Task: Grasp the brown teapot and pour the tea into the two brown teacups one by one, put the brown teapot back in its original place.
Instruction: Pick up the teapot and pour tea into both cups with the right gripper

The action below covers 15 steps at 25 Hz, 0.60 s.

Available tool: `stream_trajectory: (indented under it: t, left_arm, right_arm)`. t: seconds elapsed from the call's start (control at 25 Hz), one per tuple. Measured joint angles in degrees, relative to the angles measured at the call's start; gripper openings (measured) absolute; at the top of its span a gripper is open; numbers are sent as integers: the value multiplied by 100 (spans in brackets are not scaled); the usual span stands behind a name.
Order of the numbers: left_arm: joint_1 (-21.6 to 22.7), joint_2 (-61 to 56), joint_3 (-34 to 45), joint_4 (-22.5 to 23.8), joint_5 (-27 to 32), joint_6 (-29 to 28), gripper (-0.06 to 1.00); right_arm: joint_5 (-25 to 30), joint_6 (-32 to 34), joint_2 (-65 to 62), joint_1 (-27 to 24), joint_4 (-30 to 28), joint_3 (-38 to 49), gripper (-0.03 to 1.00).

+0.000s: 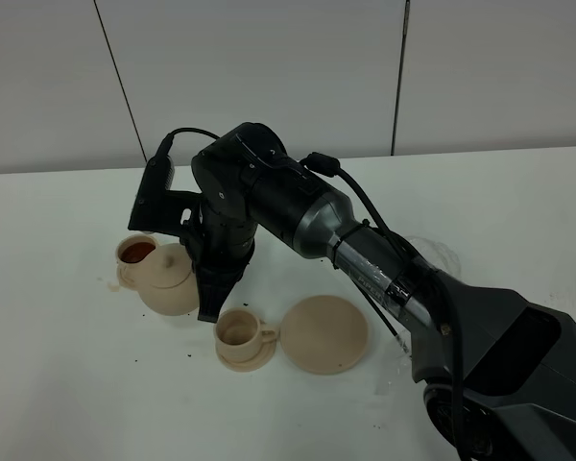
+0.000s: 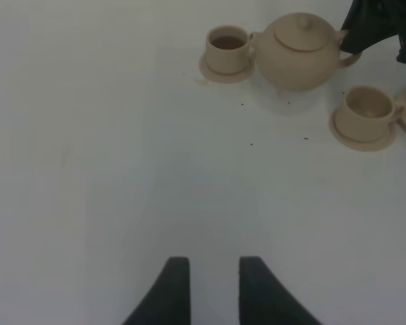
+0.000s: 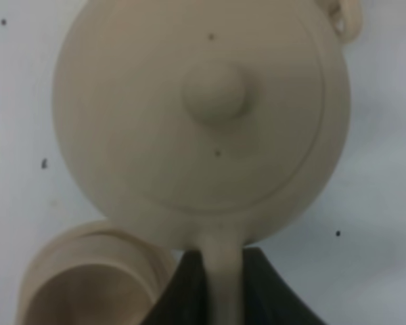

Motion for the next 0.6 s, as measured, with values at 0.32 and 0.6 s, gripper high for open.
stream_trajectory:
  t: [0.32, 0.6]
  left_arm:
    - [0, 0, 0, 0, 0, 2, 25]
    - [0, 0, 0, 0, 0, 2, 25]
  right_arm:
    - [-31, 770, 0, 0, -103, 0, 9]
    - [-37, 1696, 0, 0, -377, 0, 9]
